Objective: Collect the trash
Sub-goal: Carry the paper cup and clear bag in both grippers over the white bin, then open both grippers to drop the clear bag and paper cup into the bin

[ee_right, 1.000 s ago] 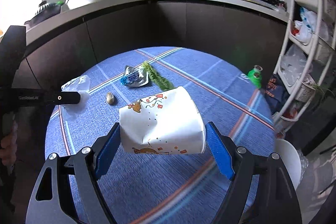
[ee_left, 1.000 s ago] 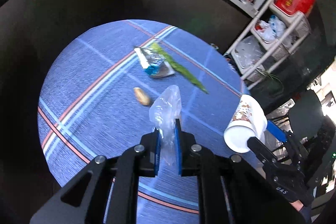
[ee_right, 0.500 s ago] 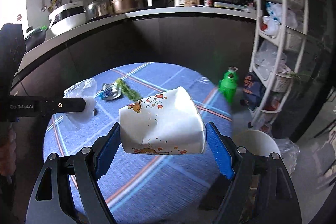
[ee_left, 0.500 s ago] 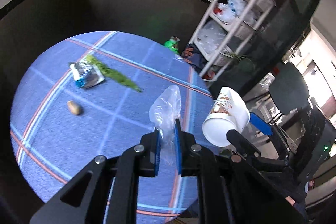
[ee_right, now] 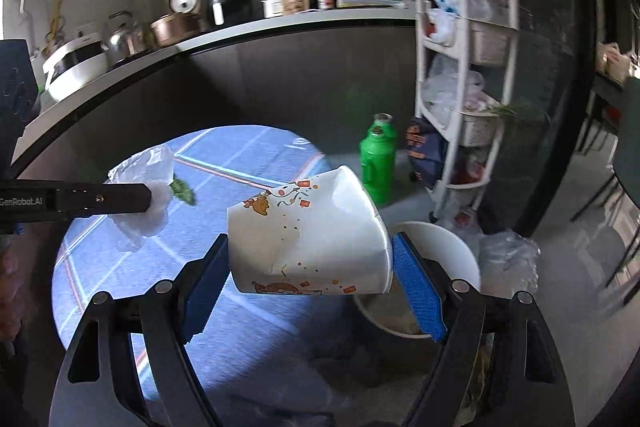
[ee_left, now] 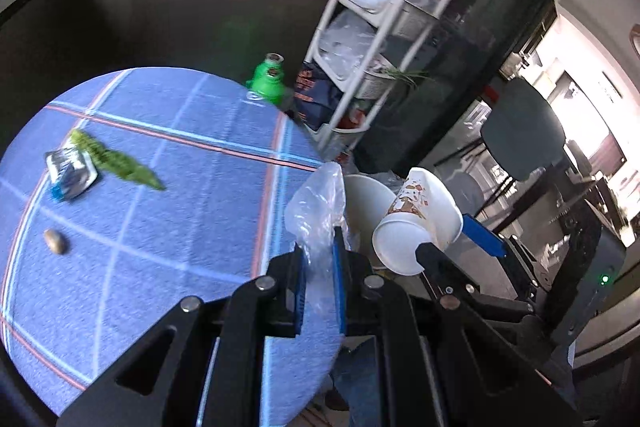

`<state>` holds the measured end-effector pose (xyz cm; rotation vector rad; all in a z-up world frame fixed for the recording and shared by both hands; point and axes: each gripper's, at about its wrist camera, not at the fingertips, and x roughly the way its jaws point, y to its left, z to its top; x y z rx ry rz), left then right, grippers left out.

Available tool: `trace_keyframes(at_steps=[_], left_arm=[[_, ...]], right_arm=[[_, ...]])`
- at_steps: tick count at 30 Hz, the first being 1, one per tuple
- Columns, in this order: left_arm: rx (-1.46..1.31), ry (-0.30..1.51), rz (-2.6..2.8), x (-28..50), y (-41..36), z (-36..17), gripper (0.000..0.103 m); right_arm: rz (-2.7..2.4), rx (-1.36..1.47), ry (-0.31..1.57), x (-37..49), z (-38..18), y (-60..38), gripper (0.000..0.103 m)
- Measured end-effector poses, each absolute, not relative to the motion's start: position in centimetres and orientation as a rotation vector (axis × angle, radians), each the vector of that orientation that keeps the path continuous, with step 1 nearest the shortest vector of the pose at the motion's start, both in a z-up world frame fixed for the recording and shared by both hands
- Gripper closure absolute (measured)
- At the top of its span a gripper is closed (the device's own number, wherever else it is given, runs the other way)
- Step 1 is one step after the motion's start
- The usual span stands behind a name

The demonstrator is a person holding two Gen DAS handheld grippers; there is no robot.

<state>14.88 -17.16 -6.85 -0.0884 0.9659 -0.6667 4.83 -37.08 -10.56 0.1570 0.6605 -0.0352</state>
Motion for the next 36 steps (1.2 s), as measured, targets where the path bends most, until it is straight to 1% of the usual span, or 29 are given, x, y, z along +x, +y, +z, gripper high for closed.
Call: trace_keyframes(at_steps=[16, 28, 34, 35, 36], left_arm=[[0.001, 1.059, -0.81, 17.5, -27.6, -10.1, 0.09], [0.084, 1.143, -0.849, 19.7, -34.8, -14.7, 0.09], [0.13, 1.163, -0.847, 21.0, -37.4, -17.0, 0.084], [0.143, 1.162, -0.844, 21.1, -37.7, -17.3, 0.081], [0.155, 1.159, -0.837, 21.3, -38.1, -17.6, 0.073]], right_arm=[[-0.198, 0.251, 0.721, 4.4, -15.4, -44.4, 0.027], [-0.252, 0.322, 0.77, 4.8, -19.4, -48.5, 0.027], [-0.258, 0.337, 0.796, 5.6, -21.1, -49.7, 0.027], [-0.258, 0.341, 0.799, 5.7, -21.4, -49.9, 0.027], [-0.258, 0.345, 0.802, 5.9, -21.6, -50.0, 0.027]])
